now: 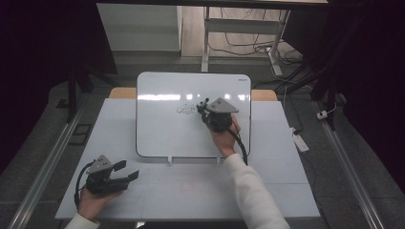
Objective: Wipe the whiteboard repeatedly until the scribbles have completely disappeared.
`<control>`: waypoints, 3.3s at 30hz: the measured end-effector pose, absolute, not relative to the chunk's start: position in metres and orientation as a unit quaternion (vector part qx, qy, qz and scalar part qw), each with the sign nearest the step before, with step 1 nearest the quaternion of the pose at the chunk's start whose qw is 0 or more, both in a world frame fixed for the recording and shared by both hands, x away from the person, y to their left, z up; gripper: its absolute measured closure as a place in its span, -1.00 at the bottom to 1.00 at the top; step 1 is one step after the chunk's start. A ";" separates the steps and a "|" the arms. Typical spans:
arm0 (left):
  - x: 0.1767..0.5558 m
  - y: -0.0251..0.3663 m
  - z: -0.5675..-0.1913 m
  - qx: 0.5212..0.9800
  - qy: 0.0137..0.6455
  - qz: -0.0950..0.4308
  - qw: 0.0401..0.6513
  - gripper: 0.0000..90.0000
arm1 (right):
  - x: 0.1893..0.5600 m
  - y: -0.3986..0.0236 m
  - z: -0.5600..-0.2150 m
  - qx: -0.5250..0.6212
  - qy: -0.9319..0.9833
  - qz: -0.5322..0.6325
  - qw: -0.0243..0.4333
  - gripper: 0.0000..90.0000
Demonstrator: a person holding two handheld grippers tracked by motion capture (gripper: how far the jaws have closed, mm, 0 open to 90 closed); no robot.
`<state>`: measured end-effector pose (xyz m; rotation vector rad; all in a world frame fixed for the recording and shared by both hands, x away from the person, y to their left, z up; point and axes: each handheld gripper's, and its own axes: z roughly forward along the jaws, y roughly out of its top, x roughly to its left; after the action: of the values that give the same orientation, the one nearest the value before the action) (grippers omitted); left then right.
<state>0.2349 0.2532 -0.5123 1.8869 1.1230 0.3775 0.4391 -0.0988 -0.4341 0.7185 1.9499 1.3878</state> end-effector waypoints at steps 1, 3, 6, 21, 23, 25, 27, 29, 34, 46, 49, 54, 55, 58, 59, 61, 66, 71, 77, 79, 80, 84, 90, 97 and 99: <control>0.235 0.253 -0.512 0.759 0.453 0.152 0.442 -0.30 | 0.442 -0.099 -0.433 0.281 0.737 0.529 0.314 0.72; 0.235 0.254 -0.512 0.759 0.454 0.152 0.443 -0.30 | 0.440 -0.092 -0.433 0.273 0.742 0.527 0.312 0.72; 0.237 0.255 -0.514 0.759 0.455 0.148 0.441 -0.30 | 0.429 -0.076 -0.441 0.226 0.773 0.512 0.297 0.72; 0.235 0.255 -0.512 0.757 0.454 0.153 0.444 -0.30 | 0.435 -0.079 -0.439 0.263 0.743 0.532 0.310 0.72; 0.236 0.255 -0.513 0.759 0.454 0.151 0.442 -0.30 | 0.427 -0.072 -0.444 0.241 0.760 0.525 0.296 0.72; 0.236 0.255 -0.514 0.759 0.454 0.150 0.441 -0.30 | 0.419 -0.066 -0.450 0.217 0.775 0.509 0.306 0.72; 0.235 0.255 -0.513 0.759 0.454 0.152 0.441 -0.30 | 0.424 -0.074 -0.447 0.239 0.760 0.521 0.306 0.72; 0.234 0.256 -0.512 0.757 0.453 0.154 0.444 -0.30 | 0.430 -0.085 -0.443 0.269 0.741 0.533 0.306 0.72; 0.236 0.254 -0.513 0.760 0.454 0.150 0.441 -0.30 | 0.417 -0.068 -0.452 0.225 0.767 0.516 0.307 0.72; 0.235 0.255 -0.513 0.759 0.453 0.152 0.442 -0.30 | 0.435 -0.072 -0.439 0.252 0.748 0.529 0.312 0.72; 0.235 0.256 -0.513 0.757 0.455 0.152 0.443 -0.30 | 0.439 -0.075 -0.434 0.264 0.744 0.530 0.310 0.72; 0.236 0.255 -0.514 0.759 0.455 0.151 0.441 -0.30 | 0.426 -0.060 -0.446 0.213 0.776 0.512 0.300 0.72; 0.235 0.256 -0.513 0.758 0.455 0.152 0.442 -0.30 | 0.429 -0.062 -0.444 0.221 0.769 0.520 0.298 0.72; 0.235 0.256 -0.513 0.757 0.456 0.153 0.443 -0.30 | 0.443 -0.073 -0.433 0.258 0.744 0.532 0.310 0.72; 0.235 0.256 -0.513 0.757 0.456 0.152 0.443 -0.30 | 0.446 -0.075 -0.430 0.266 0.740 0.535 0.311 0.72; 0.236 0.256 -0.513 0.758 0.455 0.151 0.442 -0.30 | 0.443 -0.073 -0.431 0.264 0.741 0.533 0.312 0.72; 0.236 0.255 -0.514 0.759 0.455 0.150 0.441 -0.30 | 0.422 -0.052 -0.450 0.208 0.781 0.515 0.284 0.72; 0.235 0.256 -0.513 0.757 0.456 0.153 0.443 -0.30 | 0.440 -0.064 -0.434 0.255 0.748 0.533 0.302 0.72; 0.237 0.257 -0.514 0.758 0.455 0.149 0.442 -0.30 | 0.424 -0.049 -0.448 0.213 0.783 0.516 0.274 0.72; 0.236 0.256 -0.513 0.759 0.454 0.151 0.441 -0.30 | 0.422 -0.045 -0.448 0.199 0.791 0.504 0.283 0.72; 0.235 0.256 -0.513 0.759 0.453 0.151 0.442 -0.30 | 0.426 -0.047 -0.445 0.205 0.786 0.508 0.286 0.72; 0.235 0.257 -0.513 0.757 0.456 0.151 0.444 -0.30 | 0.444 -0.065 -0.429 0.256 0.753 0.525 0.305 0.72; 0.236 0.257 -0.513 0.758 0.455 0.151 0.443 -0.30 | 0.422 -0.053 -0.447 0.197 0.793 0.499 0.290 0.72; 0.235 0.256 -0.512 0.757 0.454 0.153 0.444 -0.30 | 0.426 -0.063 -0.443 0.232 0.768 0.515 0.302 0.72; 0.236 0.256 -0.513 0.758 0.455 0.150 0.443 -0.30 | 0.418 -0.055 -0.449 0.200 0.786 0.497 0.309 0.72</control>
<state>0.2363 0.2563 -0.5133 1.8794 1.1286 0.3730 0.4182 -0.0555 -0.4490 0.5277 2.0765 1.3135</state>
